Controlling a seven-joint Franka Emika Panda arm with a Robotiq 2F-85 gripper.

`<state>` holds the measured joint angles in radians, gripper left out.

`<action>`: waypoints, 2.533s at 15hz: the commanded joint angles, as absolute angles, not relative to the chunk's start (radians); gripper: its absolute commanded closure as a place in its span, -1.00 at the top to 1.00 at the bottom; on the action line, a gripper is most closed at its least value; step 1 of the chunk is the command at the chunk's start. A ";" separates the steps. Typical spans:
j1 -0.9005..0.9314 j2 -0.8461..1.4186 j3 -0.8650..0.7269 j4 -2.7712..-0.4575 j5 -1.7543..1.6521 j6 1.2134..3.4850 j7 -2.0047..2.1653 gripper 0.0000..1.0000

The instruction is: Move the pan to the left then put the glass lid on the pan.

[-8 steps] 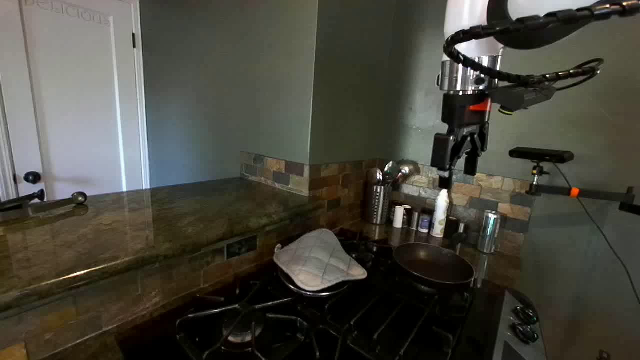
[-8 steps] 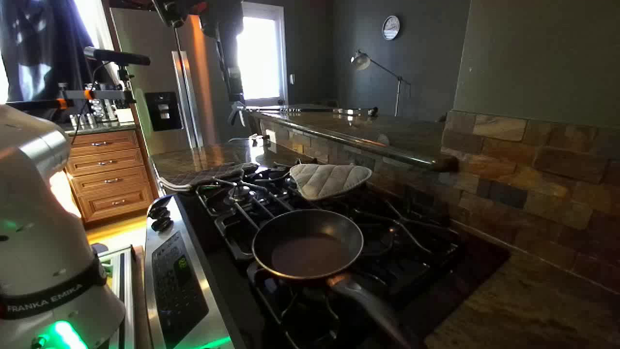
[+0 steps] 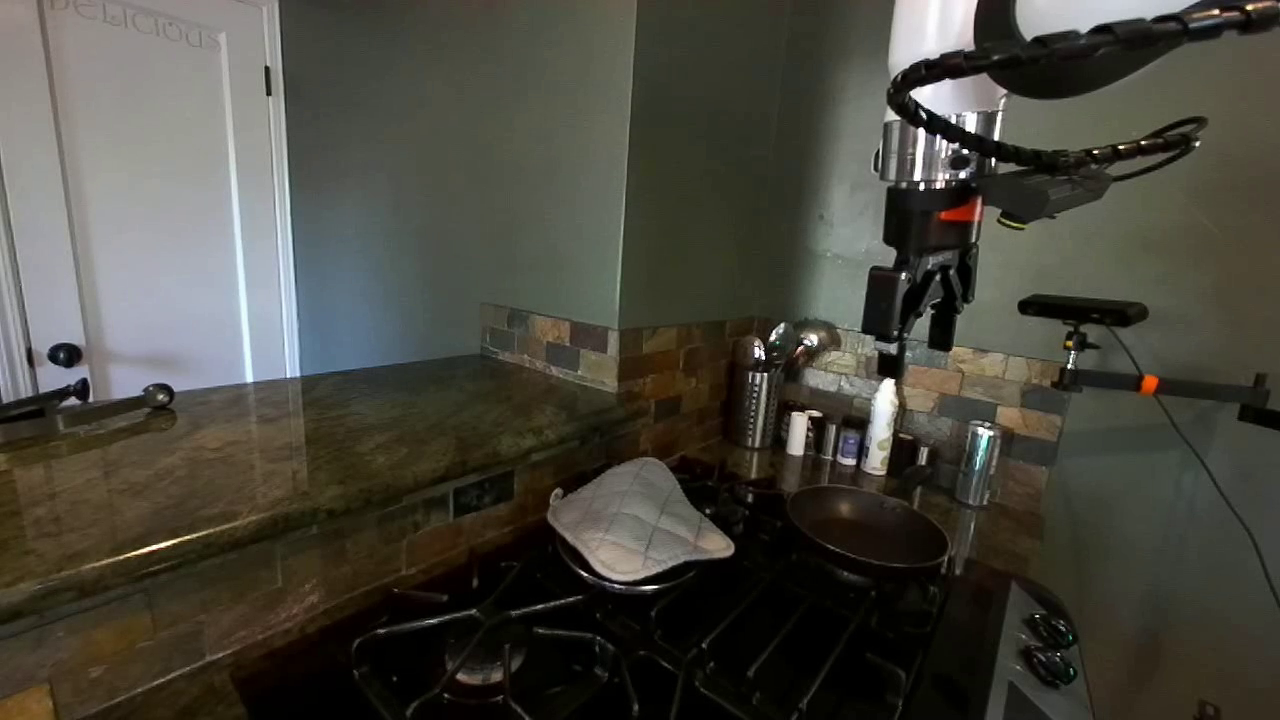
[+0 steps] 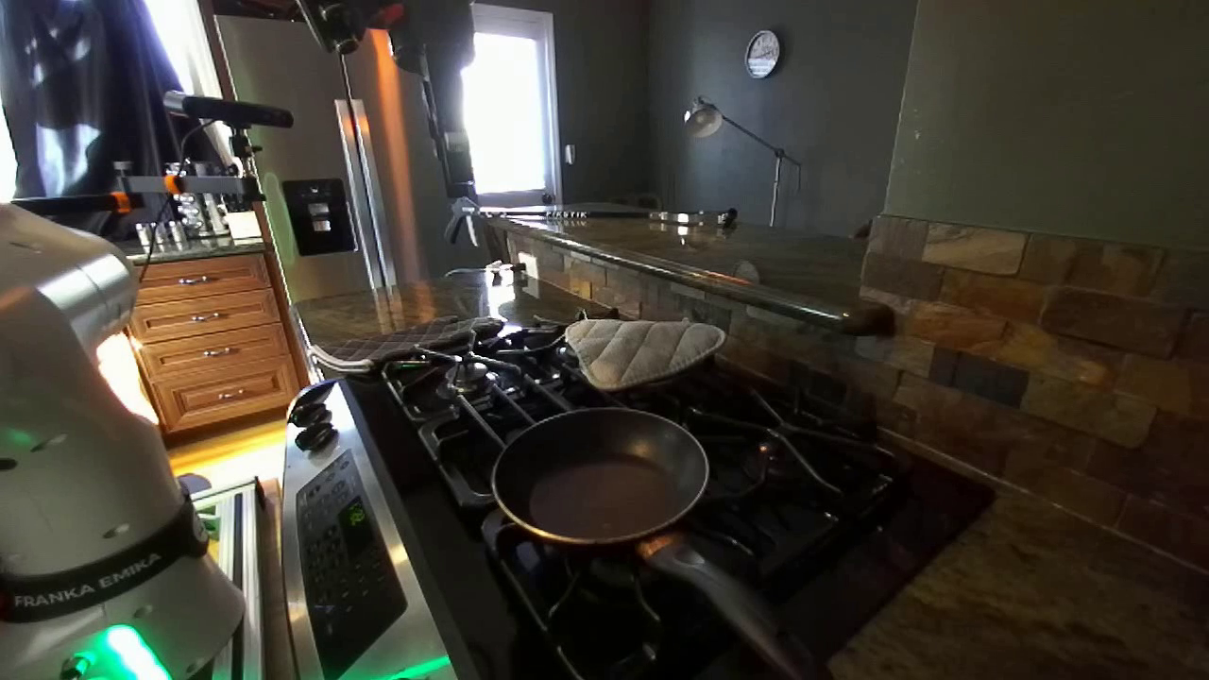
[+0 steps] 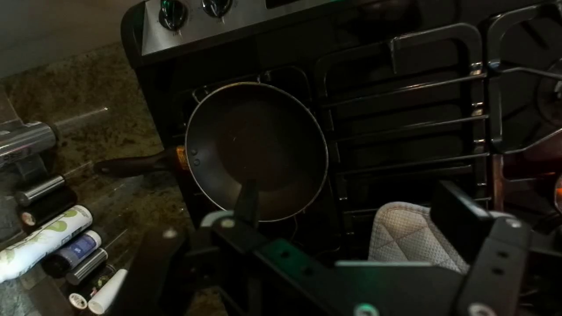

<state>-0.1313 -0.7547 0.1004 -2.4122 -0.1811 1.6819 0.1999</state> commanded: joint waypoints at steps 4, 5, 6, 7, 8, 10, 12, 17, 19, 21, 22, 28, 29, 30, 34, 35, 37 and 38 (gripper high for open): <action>-0.180 -0.735 0.081 -2.452 -0.213 1.712 0.361 1.00; -0.196 -0.737 0.070 -2.473 -0.214 1.726 0.397 1.00; -0.213 -0.736 0.055 -2.491 -0.210 1.740 0.428 1.00; -0.235 -0.730 0.042 -2.514 -0.212 1.760 0.458 1.00; -0.258 -0.726 0.030 -2.534 -0.216 1.783 0.488 1.00; -0.312 -0.706 -0.014 -2.568 -0.228 1.845 0.527 1.00; -0.364 -0.683 -0.058 -2.595 -0.230 1.935 0.562 1.00; -0.399 -0.656 -0.082 -2.589 -0.212 1.987 0.530 1.00; -0.394 -0.659 -0.073 -2.588 -0.213 1.986 0.531 1.00; -0.427 -0.620 -0.049 -2.577 -0.228 1.997 0.619 1.00; -0.448 -0.594 -0.051 -2.580 -0.231 2.025 0.677 1.00; -0.480 -0.454 -0.131 -2.567 -0.178 2.171 0.841 1.00; -0.478 -0.432 -0.146 -2.565 -0.171 2.202 0.845 1.00; -0.476 -0.411 -0.158 -2.564 -0.166 2.230 0.851 1.00; -0.460 -0.302 -0.206 -2.518 -0.122 2.266 0.819 1.00; -0.458 -0.280 -0.214 -2.509 -0.113 2.268 0.816 1.00; -0.458 -0.232 -0.226 -2.480 -0.108 2.279 0.826 1.00; -0.459 -0.211 -0.230 -2.467 -0.111 2.288 0.834 1.00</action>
